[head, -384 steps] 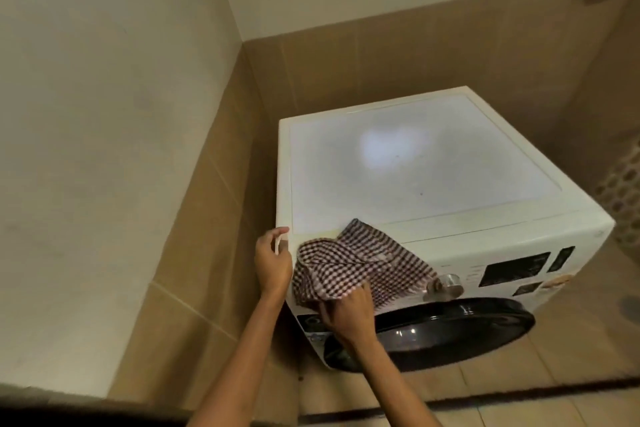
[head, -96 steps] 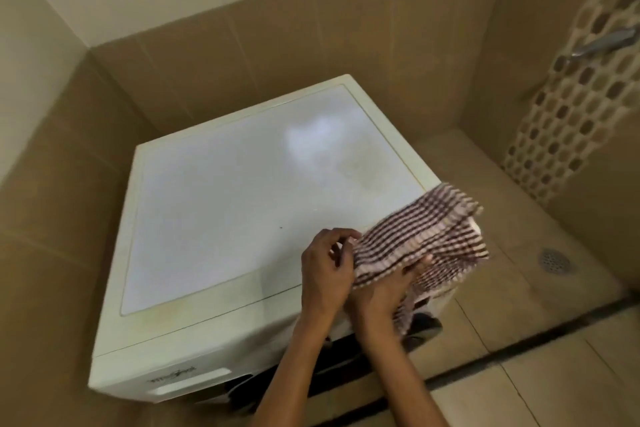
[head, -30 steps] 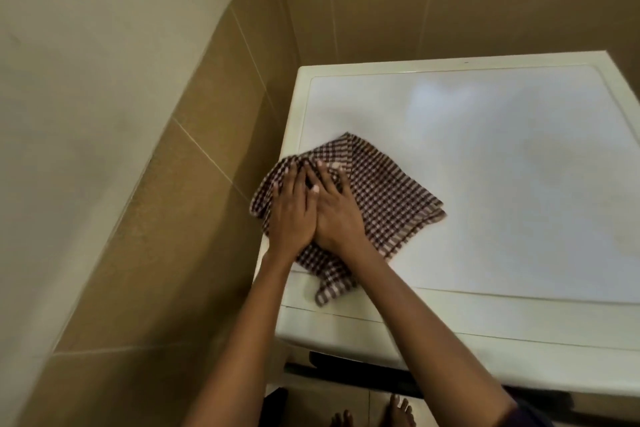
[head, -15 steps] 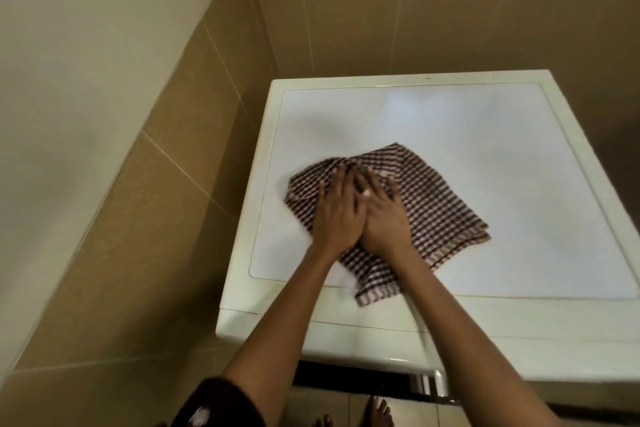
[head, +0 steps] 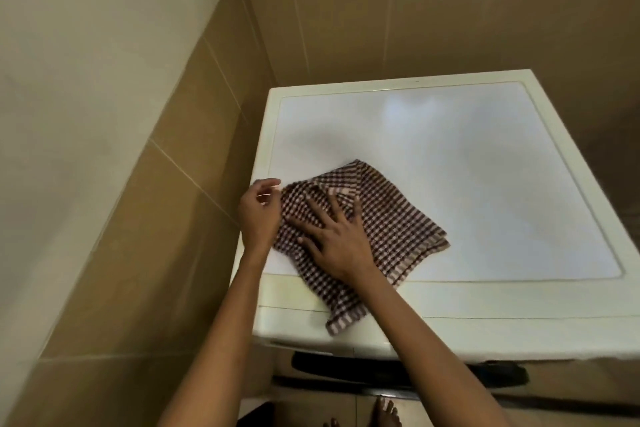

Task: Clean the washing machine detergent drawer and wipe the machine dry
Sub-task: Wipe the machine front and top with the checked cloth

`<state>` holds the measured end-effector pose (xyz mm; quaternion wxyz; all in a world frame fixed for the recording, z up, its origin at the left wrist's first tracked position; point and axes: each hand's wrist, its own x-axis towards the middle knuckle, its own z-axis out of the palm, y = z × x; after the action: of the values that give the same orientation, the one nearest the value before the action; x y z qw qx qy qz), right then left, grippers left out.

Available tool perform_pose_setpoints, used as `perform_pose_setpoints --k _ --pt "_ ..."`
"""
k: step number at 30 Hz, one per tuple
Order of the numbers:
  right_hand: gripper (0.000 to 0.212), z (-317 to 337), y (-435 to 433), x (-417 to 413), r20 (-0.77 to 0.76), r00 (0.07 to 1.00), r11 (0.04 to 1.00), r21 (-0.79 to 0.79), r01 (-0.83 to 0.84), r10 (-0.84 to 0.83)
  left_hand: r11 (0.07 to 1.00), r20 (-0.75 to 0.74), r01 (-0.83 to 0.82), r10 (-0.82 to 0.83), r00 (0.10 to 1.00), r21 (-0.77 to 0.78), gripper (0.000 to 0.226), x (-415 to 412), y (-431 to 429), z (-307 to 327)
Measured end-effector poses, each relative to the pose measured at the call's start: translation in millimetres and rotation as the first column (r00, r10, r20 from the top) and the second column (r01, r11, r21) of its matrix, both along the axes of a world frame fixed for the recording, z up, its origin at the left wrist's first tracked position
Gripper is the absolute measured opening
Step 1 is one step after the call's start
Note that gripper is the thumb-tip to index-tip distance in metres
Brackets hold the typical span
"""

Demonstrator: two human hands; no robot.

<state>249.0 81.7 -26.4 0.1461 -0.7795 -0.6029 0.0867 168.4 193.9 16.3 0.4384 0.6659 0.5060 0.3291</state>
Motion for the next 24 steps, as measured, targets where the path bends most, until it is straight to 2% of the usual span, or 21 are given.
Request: perform_pose_setpoints --k 2,4,7,9,12,15,17,19,21,24 --pt "0.045 -3 -23 22 0.087 0.996 0.999 0.033 -0.006 0.003 0.997 0.078 -0.037 0.043 0.996 -0.07 0.019 0 6 0" --pt "0.044 -4 -50 58 0.127 0.984 0.991 0.055 0.122 -0.128 0.989 0.142 -0.033 0.054 0.988 -0.145 0.019 7 7 0" --pt "0.053 -4 -76 96 0.127 0.92 0.925 -0.027 0.378 -0.372 0.979 0.181 -0.012 0.05 0.982 -0.204 0.021 13 1 5" --pt "0.061 -1 -69 94 0.107 0.897 0.897 -0.066 0.437 -0.429 0.98 0.197 0.004 0.036 0.98 -0.197 0.02 12 -6 7" --pt "0.053 5 -47 41 0.133 0.969 0.974 -0.063 0.219 -0.209 0.977 0.178 0.012 0.027 0.984 -0.213 0.021 9 -19 2" --pt "0.054 4 -21 -10 0.082 0.996 0.997 -0.073 -0.032 0.038 0.989 0.062 -0.001 0.01 0.998 -0.146 0.02 4 -28 -4" --pt "0.057 9 1 -24 0.056 0.996 0.992 -0.108 -0.062 0.069 0.994 0.015 -0.033 0.035 0.999 -0.101 0.019 1 -23 -5" --pt "0.058 7 26 -18 0.058 0.997 0.996 -0.078 -0.051 0.055 0.995 0.038 -0.047 0.051 0.998 -0.089 0.019 1 -12 -3" --pt "0.057 0 47 2 0.046 0.998 0.998 -0.023 0.051 -0.05 0.996 0.108 -0.055 0.063 0.992 -0.077 0.019 -1 -2 1" --pt "0.05 -3 64 41 0.011 0.912 0.91 0.086 0.407 -0.409 0.989 0.17 -0.12 0.133 0.976 -0.082 0.02 -10 9 8"
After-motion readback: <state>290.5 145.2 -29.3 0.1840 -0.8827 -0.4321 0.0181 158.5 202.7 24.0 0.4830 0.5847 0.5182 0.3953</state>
